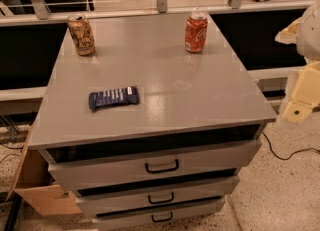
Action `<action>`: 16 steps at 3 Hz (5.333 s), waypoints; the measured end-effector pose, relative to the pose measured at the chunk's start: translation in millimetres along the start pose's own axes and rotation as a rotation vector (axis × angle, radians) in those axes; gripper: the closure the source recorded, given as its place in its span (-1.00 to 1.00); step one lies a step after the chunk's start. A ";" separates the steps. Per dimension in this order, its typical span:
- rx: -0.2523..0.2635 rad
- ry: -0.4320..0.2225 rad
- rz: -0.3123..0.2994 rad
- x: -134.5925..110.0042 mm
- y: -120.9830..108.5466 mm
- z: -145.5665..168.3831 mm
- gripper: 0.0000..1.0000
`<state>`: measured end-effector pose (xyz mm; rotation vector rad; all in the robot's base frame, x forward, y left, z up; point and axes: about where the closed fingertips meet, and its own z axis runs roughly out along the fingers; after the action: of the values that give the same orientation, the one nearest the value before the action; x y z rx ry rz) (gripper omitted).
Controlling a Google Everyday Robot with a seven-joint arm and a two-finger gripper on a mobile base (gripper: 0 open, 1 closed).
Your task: Knock orange can over
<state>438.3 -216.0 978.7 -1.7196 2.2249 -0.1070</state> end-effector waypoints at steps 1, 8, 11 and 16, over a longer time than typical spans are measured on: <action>0.000 0.000 0.000 0.0 0.0 0.0 -1.00; 0.018 -0.655 -0.142 -311.0 -112.5 140.2 -1.00; -0.052 -0.951 0.079 -464.4 -190.2 220.5 -1.00; -0.025 -1.011 0.161 -515.3 -194.9 277.6 0.32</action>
Offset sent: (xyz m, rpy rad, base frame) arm 0.0598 0.0991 -0.0294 0.2332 -0.0567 0.1990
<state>815.7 260.7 874.2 -1.1665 1.5569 0.6750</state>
